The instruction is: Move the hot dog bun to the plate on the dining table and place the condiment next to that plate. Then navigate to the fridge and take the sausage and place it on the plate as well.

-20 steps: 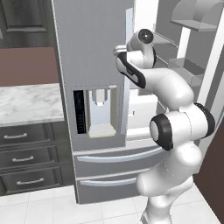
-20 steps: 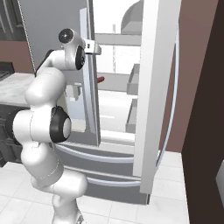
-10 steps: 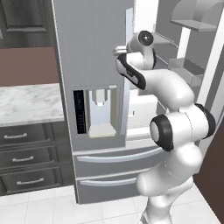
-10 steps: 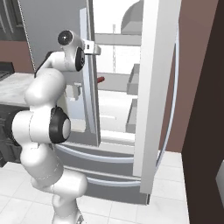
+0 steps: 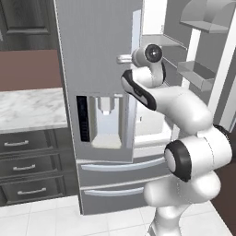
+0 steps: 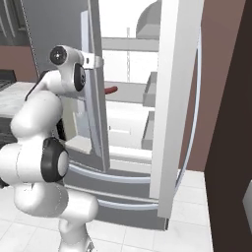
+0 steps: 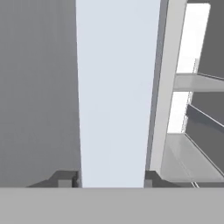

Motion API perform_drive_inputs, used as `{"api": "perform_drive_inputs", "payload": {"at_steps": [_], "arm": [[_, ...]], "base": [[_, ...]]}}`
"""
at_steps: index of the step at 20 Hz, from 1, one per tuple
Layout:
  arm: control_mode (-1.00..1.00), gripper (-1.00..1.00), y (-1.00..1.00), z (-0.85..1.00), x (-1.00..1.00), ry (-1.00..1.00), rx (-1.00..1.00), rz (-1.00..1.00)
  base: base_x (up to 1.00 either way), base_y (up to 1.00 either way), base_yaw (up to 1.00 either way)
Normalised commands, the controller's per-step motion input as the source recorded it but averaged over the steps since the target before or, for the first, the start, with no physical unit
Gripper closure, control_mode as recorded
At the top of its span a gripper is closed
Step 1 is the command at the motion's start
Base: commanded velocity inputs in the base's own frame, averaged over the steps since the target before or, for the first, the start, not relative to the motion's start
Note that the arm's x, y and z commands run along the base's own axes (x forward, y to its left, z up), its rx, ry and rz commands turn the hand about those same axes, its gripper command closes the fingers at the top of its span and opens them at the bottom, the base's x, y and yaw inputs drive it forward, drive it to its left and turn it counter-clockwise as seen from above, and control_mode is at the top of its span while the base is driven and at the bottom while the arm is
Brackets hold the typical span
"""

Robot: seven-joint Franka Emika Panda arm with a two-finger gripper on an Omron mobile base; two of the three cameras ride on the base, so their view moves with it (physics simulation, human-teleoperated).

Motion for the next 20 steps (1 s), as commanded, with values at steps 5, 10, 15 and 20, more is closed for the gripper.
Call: {"api": "perform_drive_inputs", "payload": {"at_steps": [5,10,15,20], "arm": [[-1.00,1.00,0.40,-0.10,-0.73,-0.01,0.01,0.00],[-1.00,1.00,0.49,-0.04,-0.68,0.00,0.03,0.00],[-1.00,1.00,0.63,0.00,-0.62,0.01,0.01,0.00],[-1.00,-1.00,0.69,0.00,-0.55,0.05,0.00,0.00]], "base": [[0.00,0.00,0.00],[0.00,0.00,0.00],[0.00,0.00,0.00],[0.00,0.00,0.00]]}}
